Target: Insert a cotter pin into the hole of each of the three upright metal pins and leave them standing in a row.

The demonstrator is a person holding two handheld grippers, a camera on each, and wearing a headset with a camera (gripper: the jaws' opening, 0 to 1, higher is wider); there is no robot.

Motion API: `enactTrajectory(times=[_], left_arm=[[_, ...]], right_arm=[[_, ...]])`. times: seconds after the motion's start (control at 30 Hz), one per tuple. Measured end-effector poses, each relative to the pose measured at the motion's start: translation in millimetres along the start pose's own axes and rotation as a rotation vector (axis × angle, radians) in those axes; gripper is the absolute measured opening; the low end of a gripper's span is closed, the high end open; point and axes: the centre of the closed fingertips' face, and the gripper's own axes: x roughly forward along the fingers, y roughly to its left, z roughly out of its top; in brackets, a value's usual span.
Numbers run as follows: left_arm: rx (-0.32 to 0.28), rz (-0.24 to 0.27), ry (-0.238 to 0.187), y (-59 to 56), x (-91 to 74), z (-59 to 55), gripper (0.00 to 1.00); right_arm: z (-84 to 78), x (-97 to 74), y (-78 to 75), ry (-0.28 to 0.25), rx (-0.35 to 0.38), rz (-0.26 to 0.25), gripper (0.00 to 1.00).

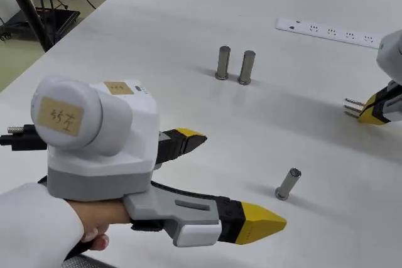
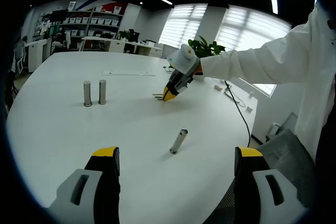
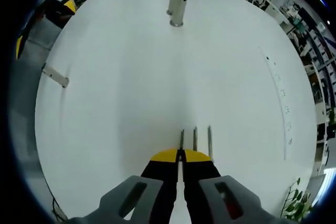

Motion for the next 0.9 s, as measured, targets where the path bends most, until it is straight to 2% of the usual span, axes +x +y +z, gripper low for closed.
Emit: enactTrajectory(times=[0.43,0.57,0.8,0.9], left_arm=[[-0.007,-0.002,-0.003,-1.4,-4.3,-1.4,0.87],[-0.002,-0.002,-0.002,-2.2,-6.0,-1.0,0.87],[0.003,-0.006,-0.015,-4.8,-8.2,3.1,0.86],[0.000,-0.008,-0.020,-5.2,-8.8,4.7,0.85]], right_arm=[[0.5,-2.0,0.0,-0.003,0.007,-0.020,0.00],[5.3,-10.3,-4.2,-0.022,0.027,-0.056,0.00],[11.9,-32.3,-5.2,-0.076,0.041,-0.085,0.00],[20.5,-42.5,-1.7,-0.129,0.068,-0.091,0.00]])
